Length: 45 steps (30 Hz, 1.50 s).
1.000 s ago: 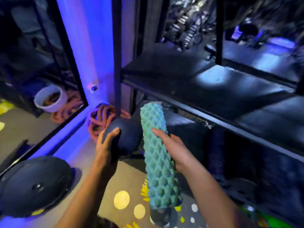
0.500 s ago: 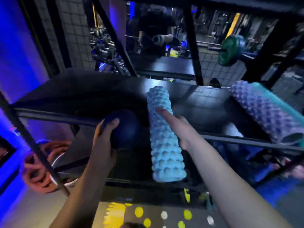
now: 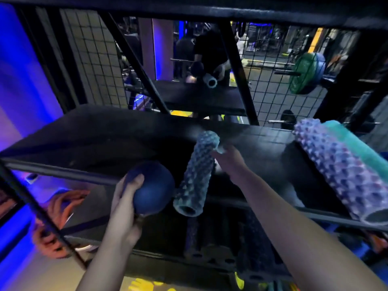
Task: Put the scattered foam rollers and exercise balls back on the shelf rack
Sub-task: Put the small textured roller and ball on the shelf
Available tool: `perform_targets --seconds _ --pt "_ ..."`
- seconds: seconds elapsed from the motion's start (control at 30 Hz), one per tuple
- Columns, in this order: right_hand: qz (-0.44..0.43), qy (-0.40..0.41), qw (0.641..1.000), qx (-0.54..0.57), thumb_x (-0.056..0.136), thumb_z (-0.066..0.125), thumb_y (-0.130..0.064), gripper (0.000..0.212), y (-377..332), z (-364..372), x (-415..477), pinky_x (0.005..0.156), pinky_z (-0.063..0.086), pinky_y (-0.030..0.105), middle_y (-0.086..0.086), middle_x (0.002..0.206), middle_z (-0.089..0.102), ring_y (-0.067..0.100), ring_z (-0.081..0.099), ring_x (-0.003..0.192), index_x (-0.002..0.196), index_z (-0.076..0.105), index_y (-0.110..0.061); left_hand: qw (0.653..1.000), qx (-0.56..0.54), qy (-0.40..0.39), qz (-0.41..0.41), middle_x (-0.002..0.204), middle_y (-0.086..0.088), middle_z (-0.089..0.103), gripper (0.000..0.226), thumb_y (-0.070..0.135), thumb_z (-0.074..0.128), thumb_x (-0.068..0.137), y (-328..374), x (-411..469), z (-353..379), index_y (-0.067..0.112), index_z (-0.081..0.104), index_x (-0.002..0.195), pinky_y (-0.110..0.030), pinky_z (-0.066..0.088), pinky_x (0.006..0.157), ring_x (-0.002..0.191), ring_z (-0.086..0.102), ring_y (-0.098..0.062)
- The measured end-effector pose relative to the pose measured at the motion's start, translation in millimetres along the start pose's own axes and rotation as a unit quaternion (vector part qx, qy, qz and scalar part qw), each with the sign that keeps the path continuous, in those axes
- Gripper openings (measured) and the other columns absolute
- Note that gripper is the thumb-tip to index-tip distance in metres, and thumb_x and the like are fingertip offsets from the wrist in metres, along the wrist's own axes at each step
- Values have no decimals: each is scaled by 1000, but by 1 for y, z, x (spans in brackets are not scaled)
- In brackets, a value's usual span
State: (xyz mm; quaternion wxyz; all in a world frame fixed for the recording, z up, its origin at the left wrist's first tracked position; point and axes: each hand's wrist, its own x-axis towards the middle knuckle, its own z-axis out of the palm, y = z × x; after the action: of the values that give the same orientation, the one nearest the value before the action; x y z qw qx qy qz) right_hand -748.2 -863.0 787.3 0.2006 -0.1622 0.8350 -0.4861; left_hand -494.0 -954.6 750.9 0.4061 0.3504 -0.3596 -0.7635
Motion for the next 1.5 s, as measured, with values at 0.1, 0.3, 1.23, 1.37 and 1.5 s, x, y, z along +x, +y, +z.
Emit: perform_targets --seconds 0.1,0.3,1.23,1.37,1.5 --pt "1 -24 999 -26 89 74 -43 64 8 7 1 88 49 29 8 136 60 25 62 115 143 51 -18 1000 9 -10 -5 126 -2 73 27 32 67 91 9 22 -2 34 69 118 -39 59 74 108 69 -25" --pt "-36 -36 998 -32 92 67 -47 54 14 17 -20 76 45 24 1 129 64 14 62 107 138 56 -20 998 23 -40 -44 125 -2 73 79 46 89 59 22 67 27 30 64 132 -56 54 99 117 69 -31" --pt "-210 200 955 -65 87 53 -8 34 11 96 -88 102 45 26 -3 117 71 15 61 113 113 73 -16 804 567 -91 154 148 -6 31 103 63 88 59 15 145 29 43 34 144 -55 46 96 133 38 -43" --pt "-297 281 911 -56 83 47 3 32 17 95 -122 94 45 34 -4 99 70 19 55 100 93 73 -14 817 552 -132 98 170 -6 -5 119 80 76 64 24 131 18 50 7 157 -70 20 117 154 2 -43" --pt "-396 274 872 -84 79 40 -6 25 25 94 -151 74 45 45 1 80 62 25 50 81 72 63 -11 866 463 -75 172 169 -17 9 90 63 61 93 19 84 -33 31 13 163 -50 15 124 154 10 -39"
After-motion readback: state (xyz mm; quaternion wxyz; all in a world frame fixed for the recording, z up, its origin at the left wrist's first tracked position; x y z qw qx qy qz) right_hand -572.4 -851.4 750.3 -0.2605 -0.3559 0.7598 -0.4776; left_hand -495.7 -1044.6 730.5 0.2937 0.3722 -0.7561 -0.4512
